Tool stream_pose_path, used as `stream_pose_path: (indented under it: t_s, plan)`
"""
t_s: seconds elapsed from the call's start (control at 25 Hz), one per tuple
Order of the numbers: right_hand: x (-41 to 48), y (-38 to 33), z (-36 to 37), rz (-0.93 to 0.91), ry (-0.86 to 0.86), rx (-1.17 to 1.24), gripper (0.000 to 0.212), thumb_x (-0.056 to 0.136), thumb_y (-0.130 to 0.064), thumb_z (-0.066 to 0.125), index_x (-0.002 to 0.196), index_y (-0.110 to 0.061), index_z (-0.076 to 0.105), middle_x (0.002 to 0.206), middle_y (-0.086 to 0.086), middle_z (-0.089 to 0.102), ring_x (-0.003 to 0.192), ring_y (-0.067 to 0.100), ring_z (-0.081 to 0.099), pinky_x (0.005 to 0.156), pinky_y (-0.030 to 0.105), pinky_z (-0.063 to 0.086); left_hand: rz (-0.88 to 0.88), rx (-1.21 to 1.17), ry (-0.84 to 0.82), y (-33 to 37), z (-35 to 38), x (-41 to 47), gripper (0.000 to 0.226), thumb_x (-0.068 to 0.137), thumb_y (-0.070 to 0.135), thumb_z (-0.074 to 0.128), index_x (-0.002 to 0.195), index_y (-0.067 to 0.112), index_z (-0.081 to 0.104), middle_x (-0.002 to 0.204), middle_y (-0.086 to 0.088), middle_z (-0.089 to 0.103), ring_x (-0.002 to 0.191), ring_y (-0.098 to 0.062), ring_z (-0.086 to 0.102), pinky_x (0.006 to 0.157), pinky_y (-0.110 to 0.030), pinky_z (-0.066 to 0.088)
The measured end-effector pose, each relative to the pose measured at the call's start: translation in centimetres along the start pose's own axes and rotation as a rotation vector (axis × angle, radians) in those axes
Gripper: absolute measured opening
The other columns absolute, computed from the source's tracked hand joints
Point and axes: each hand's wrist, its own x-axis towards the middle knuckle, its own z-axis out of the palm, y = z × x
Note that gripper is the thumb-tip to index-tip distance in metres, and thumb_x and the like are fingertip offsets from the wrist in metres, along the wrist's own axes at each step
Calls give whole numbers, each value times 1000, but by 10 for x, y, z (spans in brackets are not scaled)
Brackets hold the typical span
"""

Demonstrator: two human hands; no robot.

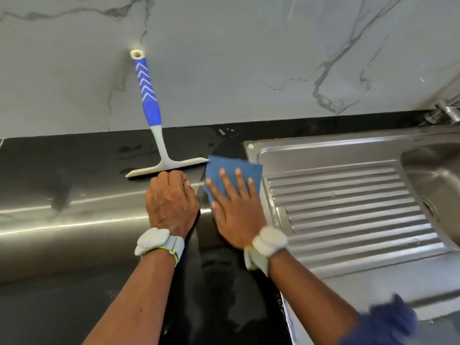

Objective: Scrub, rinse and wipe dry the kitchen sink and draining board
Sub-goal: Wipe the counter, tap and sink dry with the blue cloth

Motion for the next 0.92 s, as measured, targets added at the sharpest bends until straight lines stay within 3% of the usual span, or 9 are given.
stream_pose_path:
  t_s: [0.16,0.28,0.36,0.4,0.48,0.56,0.68,0.8,0.92]
  plan:
    - [-30,7,4,-44,-21,31,72,100,-52,29,161,-28,0,169,-6,1,155,21,-11,125,49,1,-295,-69,75,1,-8,7,69,85,41,67,146,20,42,152,-5,43,136,-30,44,101,-52,35]
    - [20,1,7,30,-14,27,74,99,-51,27,161,-22,-1,169,-3,-1,154,21,-12,125,48,-2,-279,-222,24,-4,-8,39,91,87,51,69,159,20,22,154,4,47,141,-19,45,123,-54,11]
    - [47,-3,9,55,-19,0,70,101,-50,22,161,-22,1,169,-1,-1,154,25,-11,125,49,-3,-193,-305,-91,-8,-7,65,71,93,50,65,151,23,35,124,11,69,122,-17,61,124,-47,12]
    - [51,-5,10,67,-11,-24,68,101,-50,20,161,-22,2,169,0,1,154,27,-10,125,51,-1,-179,-351,-101,-10,-9,76,51,96,46,61,140,25,48,104,12,74,109,-21,67,121,-44,27]
    - [45,-10,7,-18,-9,-54,65,103,-47,20,161,-23,6,169,1,3,154,30,-8,124,55,7,-223,-453,-19,-16,-19,99,20,99,36,57,117,28,63,79,14,71,85,-20,70,90,-36,51]
    - [35,-19,2,-249,-62,-67,63,104,-47,21,161,-26,6,169,-1,2,155,28,-10,124,54,7,-232,-510,117,-23,-28,117,11,102,27,56,109,25,63,74,14,69,74,-12,66,76,-29,49]
    - [80,-32,4,-519,-74,-84,62,103,-48,26,161,-31,11,168,-5,7,155,26,-3,124,49,3,-226,-546,231,-30,-32,134,11,103,25,55,109,20,63,73,12,70,70,-6,65,73,-22,47]
    - [157,-37,6,-585,-118,-114,60,102,-52,25,159,-34,16,167,-6,15,155,26,5,124,49,7,-233,-560,262,-31,-29,135,12,103,27,55,109,21,63,74,11,71,70,-3,67,71,-18,48]
    - [191,-13,-1,-491,-113,-129,59,102,-54,24,159,-38,17,166,-7,17,155,20,7,124,49,6,-232,-585,240,-26,-28,124,11,104,26,55,109,22,63,75,10,71,73,-6,69,74,-21,51]
